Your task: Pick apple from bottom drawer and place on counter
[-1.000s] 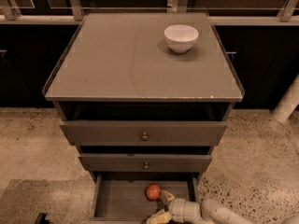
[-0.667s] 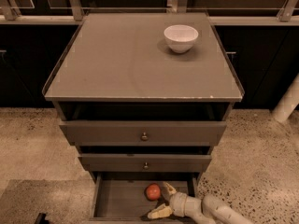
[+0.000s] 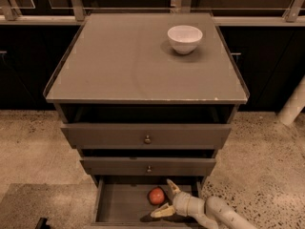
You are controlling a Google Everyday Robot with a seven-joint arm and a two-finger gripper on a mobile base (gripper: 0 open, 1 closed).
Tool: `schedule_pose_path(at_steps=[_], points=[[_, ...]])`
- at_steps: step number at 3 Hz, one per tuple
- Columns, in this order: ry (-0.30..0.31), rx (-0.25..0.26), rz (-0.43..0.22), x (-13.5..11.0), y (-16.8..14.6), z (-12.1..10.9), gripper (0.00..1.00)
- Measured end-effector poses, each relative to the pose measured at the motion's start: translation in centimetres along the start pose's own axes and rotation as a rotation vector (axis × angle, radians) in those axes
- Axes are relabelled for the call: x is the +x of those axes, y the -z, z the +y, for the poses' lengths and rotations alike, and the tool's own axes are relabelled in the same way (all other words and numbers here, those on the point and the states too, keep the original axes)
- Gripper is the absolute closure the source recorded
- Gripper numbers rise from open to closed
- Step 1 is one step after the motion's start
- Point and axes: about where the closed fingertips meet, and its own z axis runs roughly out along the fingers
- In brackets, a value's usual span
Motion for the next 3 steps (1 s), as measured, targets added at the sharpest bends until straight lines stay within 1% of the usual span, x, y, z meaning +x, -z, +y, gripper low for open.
schedule_pose_path(at_steps=[1, 3], points=[[-0.002, 0.026, 0.007, 0.9, -0.9, -0.4, 0.00], [0.059, 0.048, -0.073, 0.4, -4.9, -1.8, 0.00]])
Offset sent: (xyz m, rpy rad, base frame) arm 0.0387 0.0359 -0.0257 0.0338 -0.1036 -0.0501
